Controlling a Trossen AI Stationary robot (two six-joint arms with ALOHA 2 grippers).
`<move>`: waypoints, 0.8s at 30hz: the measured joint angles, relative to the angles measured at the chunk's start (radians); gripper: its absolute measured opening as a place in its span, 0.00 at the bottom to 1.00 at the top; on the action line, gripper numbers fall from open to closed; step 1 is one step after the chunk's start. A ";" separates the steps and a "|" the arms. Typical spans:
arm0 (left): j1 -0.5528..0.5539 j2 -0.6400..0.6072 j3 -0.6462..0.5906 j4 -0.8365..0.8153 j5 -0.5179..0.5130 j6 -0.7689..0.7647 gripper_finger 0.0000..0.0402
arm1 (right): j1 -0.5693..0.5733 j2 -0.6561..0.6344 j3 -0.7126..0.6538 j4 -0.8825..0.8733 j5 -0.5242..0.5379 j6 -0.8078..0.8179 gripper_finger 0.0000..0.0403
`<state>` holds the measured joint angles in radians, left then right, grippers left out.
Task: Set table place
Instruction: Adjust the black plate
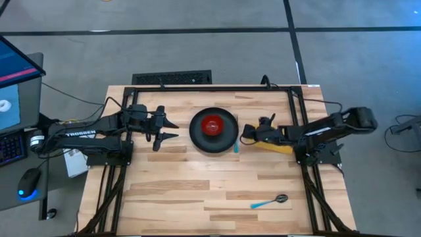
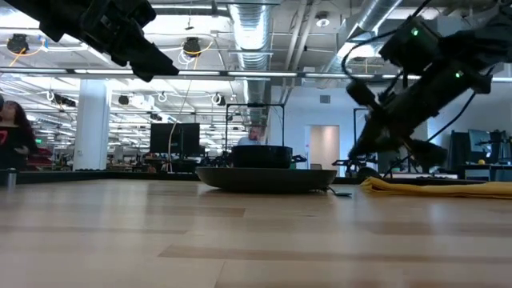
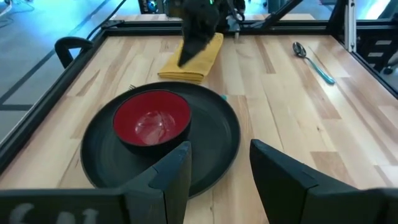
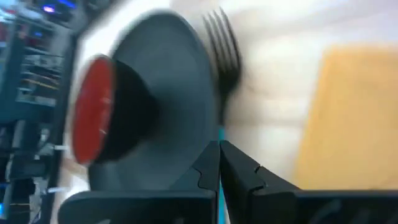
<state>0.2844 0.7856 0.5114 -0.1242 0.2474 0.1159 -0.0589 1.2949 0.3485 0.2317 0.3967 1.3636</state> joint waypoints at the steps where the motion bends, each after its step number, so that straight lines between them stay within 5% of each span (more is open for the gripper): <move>1: 0.000 0.000 0.000 -0.001 0.000 -0.006 0.39 | -0.011 -0.027 0.000 0.002 0.006 -0.044 0.09; 11: 0.000 0.000 0.000 -0.036 0.000 -0.181 0.39 | -0.070 -0.356 0.002 0.055 -0.107 -0.706 0.07; 24: 0.000 0.000 0.000 -0.043 -0.066 -0.252 0.39 | -0.039 -0.616 0.004 0.023 -0.111 -1.082 0.07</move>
<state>0.2848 0.7856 0.5114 -0.1674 0.1811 -0.1366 -0.0976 0.6785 0.3527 0.2545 0.2855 0.2812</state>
